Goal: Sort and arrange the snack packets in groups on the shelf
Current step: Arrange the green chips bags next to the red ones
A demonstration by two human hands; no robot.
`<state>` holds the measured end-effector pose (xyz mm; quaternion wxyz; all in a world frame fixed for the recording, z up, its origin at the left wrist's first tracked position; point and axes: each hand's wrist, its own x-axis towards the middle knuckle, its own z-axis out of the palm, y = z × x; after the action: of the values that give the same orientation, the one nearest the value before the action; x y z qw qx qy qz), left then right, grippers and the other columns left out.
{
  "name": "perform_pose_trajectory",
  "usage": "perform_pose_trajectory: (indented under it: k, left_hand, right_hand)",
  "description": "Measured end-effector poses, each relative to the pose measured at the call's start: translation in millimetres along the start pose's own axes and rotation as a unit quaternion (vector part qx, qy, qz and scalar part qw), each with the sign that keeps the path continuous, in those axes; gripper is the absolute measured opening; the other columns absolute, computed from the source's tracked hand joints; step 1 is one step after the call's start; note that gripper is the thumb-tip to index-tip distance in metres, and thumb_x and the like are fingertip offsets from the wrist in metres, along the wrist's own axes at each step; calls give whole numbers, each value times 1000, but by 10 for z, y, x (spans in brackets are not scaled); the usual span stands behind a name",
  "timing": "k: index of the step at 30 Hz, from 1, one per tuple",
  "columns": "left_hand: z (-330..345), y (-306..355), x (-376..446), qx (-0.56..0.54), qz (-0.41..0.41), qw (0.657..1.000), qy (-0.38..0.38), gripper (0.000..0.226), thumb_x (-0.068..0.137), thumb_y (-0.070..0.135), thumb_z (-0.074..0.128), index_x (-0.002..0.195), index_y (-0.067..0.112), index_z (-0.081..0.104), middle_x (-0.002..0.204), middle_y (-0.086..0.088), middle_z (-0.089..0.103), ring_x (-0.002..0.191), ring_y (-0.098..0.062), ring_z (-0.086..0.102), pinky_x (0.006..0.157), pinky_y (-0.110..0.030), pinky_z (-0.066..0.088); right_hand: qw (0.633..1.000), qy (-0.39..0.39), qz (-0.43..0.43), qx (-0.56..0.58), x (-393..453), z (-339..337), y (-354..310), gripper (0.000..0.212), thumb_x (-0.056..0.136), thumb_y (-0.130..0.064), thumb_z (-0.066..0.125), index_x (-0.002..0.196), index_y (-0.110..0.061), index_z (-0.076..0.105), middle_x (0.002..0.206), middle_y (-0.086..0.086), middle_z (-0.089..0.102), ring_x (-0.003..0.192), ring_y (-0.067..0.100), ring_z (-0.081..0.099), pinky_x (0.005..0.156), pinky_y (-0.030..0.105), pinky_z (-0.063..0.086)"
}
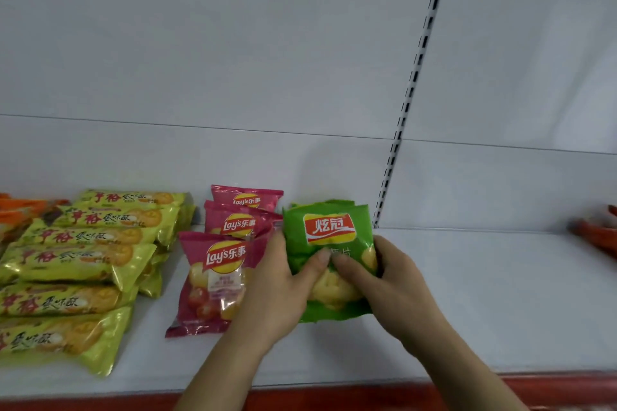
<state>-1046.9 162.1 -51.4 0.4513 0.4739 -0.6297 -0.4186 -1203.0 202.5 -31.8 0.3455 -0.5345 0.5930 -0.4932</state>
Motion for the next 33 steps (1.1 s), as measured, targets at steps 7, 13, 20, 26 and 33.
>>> perform_pose_trajectory:
  k: [7, 13, 20, 26, 33]
  left_hand:
    - [58, -37, -80, 102, 35, 994, -6, 53, 100, 26, 64, 148, 29, 42, 105, 17, 65, 75, -4, 69, 65, -25, 60]
    - [178, -33, -80, 305, 121, 944, -35, 56, 107, 38, 46, 158, 34, 24, 156, 11, 29, 136, -7, 42, 110, -25, 45]
    - [373, -147, -43, 432, 79, 896, -75, 49, 108, 38, 39, 155, 25, 30, 161, -3, 18, 144, -23, 31, 112, -36, 42]
    - [404, -126, -19, 478, 75, 874, -43, 59, 106, 37, 42, 159, 26, 20, 157, -5, 26, 137, -26, 39, 108, -35, 41]
    - [444, -134, -29, 502, 71, 860, -55, 58, 106, 37, 41, 160, 25, 20, 162, -8, 17, 147, -28, 27, 113, -37, 38]
  right_hand:
    - [989, 139, 41, -22, 233, -273, 282, 17, 89, -32, 73, 100, -22, 66, 89, -4, 75, 84, 16, 73, 74, 40, 61]
    - [962, 82, 24, -259, 624, -46, 422, 35, 91, -51, 62, 100, -18, 58, 99, 3, 65, 94, 22, 60, 84, 39, 50]
    - [924, 55, 31, -378, 659, 18, 506, 51, 91, -63, 53, 108, -15, 52, 114, 9, 59, 109, 31, 53, 86, 38, 43]
    - [889, 58, 27, -454, 546, 118, 477, 56, 95, -68, 36, 123, -20, 47, 119, 7, 58, 115, 30, 50, 92, 42, 44]
    - [904, 32, 60, -423, 585, 91, 449, 57, 93, -71, 35, 120, -23, 51, 126, 5, 57, 121, 29, 48, 98, 44, 41]
